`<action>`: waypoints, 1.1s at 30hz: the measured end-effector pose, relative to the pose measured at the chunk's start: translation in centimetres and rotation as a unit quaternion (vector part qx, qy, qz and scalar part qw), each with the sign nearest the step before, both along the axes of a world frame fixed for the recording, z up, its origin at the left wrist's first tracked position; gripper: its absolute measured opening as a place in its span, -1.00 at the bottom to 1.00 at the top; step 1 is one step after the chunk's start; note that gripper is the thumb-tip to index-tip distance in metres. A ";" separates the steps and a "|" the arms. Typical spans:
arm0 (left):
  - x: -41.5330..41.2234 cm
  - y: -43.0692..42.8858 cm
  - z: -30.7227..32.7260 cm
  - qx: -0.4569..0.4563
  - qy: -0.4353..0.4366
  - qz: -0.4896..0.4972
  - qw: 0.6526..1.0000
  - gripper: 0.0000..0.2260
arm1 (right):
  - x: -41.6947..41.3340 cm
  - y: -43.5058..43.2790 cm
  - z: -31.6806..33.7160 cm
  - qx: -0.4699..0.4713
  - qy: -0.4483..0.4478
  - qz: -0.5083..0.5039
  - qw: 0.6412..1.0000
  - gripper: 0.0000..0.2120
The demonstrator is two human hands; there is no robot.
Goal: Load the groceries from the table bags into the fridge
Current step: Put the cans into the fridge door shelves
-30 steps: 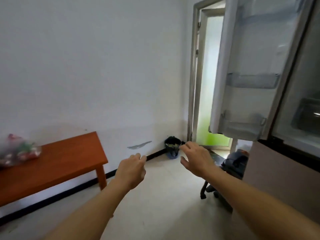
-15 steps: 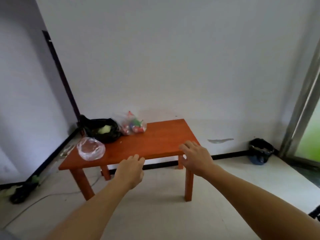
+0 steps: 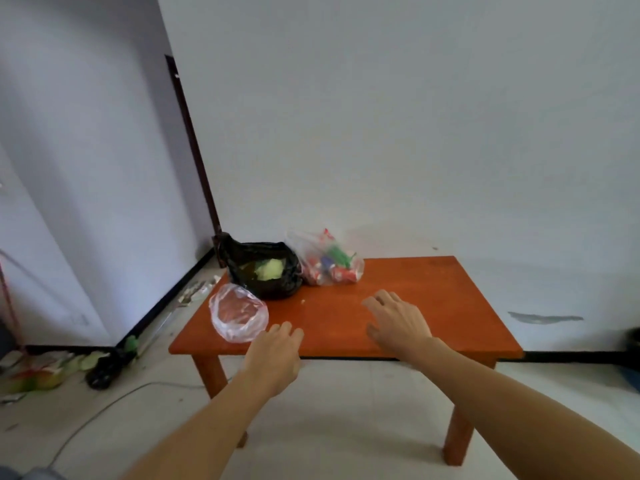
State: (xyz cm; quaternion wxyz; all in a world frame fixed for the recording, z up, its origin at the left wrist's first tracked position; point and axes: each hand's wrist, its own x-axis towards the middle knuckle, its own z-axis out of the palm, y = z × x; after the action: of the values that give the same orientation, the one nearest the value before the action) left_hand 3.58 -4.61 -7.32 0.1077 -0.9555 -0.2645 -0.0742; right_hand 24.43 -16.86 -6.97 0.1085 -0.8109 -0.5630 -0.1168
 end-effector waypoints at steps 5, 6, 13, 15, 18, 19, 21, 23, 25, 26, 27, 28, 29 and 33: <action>3.9 8.3 -0.3 -0.034 -0.030 0.022 0.999 -0.81 | 5.0 8.7 -0.3 -0.012 0.008 -0.001 1.000 -0.61; 4.5 9.7 -0.5 -0.040 -0.030 0.021 0.999 -0.80 | 5.7 10.3 -0.5 -0.019 0.011 -0.001 1.000 -0.60; 9.5 21.7 -2.8 -0.073 -0.043 0.022 0.996 -0.76 | 10.6 21.8 -3.3 -0.057 0.010 0.007 0.998 -0.58; 11.3 25.8 -3.7 -0.078 -0.047 0.022 0.996 -0.72 | 12.2 25.3 -4.6 -0.058 0.014 -0.001 0.998 -0.59; 14.1 32.0 -4.7 -0.099 -0.057 0.028 0.993 -0.68 | 14.6 30.2 -6.1 -0.064 0.032 -0.023 0.997 -0.56; 15.1 34.0 -4.9 -0.103 -0.056 0.025 0.993 -0.68 | 15.4 31.7 -6.4 -0.067 0.036 -0.030 0.997 -0.54; 17.2 38.0 -5.0 -0.106 -0.052 0.019 0.993 -0.71 | 16.9 34.5 -6.8 -0.067 0.047 -0.040 0.996 -0.53; 19.4 42.0 -4.6 -0.106 -0.053 0.014 0.993 -0.70 | 18.3 37.0 -6.9 -0.071 0.052 -0.051 0.995 -0.55; 21.6 45.4 -4.5 -0.119 -0.052 0.020 0.991 -0.70 | 19.9 39.2 -6.8 -0.075 0.063 -0.058 0.994 -0.57; 22.8 46.9 -4.5 -0.127 -0.050 0.024 0.990 -0.70 | 20.7 40.2 -6.7 -0.071 0.067 -0.061 0.993 -0.59; 23.9 48.2 -4.6 -0.135 -0.050 0.028 0.989 -0.72 | 21.6 41.3 -6.6 -0.068 0.069 -0.063 0.993 -0.61; 24.9 49.5 -4.7 -0.143 -0.052 0.031 0.988 -0.73 | 22.4 42.3 -6.4 -0.069 0.067 -0.066 0.993 -0.62; 25.9 50.8 -4.9 -0.151 -0.057 0.032 0.986 -0.73 | 23.4 43.5 -6.3 -0.070 0.060 -0.065 0.994 -0.62; 30.1 55.5 -6.0 -0.184 -0.077 0.062 0.978 -0.68 | 28.1 48.8 -6.8 -0.072 0.052 -0.061 0.994 -0.53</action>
State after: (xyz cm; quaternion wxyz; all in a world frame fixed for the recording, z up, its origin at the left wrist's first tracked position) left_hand 33.67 50.86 -13.28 -0.0864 -0.9321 -0.3397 -0.0910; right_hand 52.49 31.96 -13.74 0.0715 -0.8544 -0.5130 -0.0401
